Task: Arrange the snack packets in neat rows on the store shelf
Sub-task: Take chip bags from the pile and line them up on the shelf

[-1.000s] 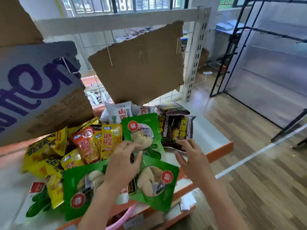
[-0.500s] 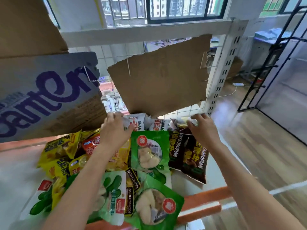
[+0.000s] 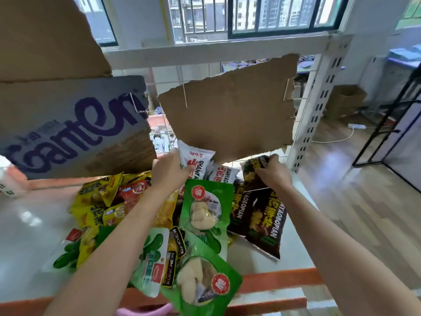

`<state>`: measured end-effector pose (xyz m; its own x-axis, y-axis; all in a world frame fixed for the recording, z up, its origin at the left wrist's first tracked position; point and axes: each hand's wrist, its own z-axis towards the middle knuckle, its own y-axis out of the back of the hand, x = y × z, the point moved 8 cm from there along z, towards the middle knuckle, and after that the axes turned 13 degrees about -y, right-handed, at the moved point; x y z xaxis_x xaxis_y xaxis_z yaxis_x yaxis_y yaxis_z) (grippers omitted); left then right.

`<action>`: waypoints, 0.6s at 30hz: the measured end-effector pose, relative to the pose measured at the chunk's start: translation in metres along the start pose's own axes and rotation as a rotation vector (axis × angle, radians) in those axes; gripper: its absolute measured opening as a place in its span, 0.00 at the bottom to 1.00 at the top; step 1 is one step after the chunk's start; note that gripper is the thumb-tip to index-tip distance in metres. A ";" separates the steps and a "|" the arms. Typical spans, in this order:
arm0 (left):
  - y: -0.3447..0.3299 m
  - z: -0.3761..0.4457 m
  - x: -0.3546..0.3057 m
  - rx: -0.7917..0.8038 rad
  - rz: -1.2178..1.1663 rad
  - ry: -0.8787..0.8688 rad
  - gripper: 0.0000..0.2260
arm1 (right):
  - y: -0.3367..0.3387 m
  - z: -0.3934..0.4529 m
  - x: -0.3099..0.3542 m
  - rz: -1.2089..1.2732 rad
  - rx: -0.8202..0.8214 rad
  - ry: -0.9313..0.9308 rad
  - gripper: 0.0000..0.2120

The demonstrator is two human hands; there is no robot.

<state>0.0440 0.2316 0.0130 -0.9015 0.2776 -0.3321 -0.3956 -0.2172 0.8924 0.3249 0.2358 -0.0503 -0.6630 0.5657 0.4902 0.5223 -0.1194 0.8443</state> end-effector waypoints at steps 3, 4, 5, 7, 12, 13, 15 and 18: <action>0.019 0.002 -0.017 -0.163 -0.055 -0.096 0.16 | 0.012 -0.012 0.009 0.084 -0.042 0.084 0.20; 0.027 0.003 -0.023 -0.229 -0.101 -0.134 0.16 | 0.014 -0.016 0.010 0.113 -0.041 0.097 0.20; 0.034 0.003 -0.028 -0.280 -0.157 -0.179 0.16 | 0.015 -0.018 0.010 0.148 -0.025 0.101 0.20; 0.044 0.003 -0.039 -0.341 -0.245 -0.278 0.16 | 0.018 -0.023 0.007 0.284 0.034 0.096 0.20; 0.070 -0.005 -0.062 -0.458 -0.375 -0.388 0.12 | 0.022 -0.047 0.006 0.905 0.356 0.084 0.19; 0.076 -0.009 -0.067 -0.485 -0.389 -0.398 0.12 | 0.024 -0.054 0.009 0.998 0.453 0.095 0.19; 0.086 -0.018 -0.075 -0.526 -0.425 -0.400 0.12 | 0.027 -0.072 0.018 1.054 0.633 0.131 0.16; 0.087 -0.032 -0.076 -0.478 -0.523 -0.297 0.11 | 0.026 -0.097 0.030 0.996 0.812 0.184 0.15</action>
<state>0.0724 0.1619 0.1065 -0.5175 0.6806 -0.5187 -0.8516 -0.3502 0.3901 0.2663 0.1704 0.0076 0.1662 0.3928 0.9045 0.9608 0.1417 -0.2381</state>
